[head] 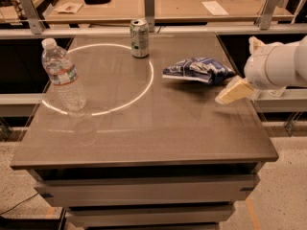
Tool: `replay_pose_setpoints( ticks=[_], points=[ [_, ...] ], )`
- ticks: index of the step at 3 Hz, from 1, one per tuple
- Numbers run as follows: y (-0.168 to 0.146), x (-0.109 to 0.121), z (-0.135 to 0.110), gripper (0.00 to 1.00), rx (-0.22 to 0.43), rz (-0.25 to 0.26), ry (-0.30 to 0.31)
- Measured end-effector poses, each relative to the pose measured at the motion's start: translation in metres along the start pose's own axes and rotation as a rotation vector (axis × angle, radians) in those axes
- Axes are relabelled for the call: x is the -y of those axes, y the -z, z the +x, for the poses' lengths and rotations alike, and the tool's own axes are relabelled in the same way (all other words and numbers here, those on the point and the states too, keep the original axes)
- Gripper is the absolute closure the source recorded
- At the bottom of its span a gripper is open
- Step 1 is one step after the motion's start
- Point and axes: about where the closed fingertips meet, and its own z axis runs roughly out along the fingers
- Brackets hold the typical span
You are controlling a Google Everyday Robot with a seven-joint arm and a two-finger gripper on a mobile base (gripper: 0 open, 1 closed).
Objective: Move blue chip bag near 7up can
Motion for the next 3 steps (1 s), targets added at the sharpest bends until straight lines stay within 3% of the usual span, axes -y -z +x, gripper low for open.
replay_pose_setpoints(
  ticks=[2,3],
  points=[
    [-0.029,-0.004,-0.018,0.0,0.032,0.048,-0.096],
    [-0.036,-0.006,-0.031,0.0,0.04,0.047,-0.127]
  ],
)
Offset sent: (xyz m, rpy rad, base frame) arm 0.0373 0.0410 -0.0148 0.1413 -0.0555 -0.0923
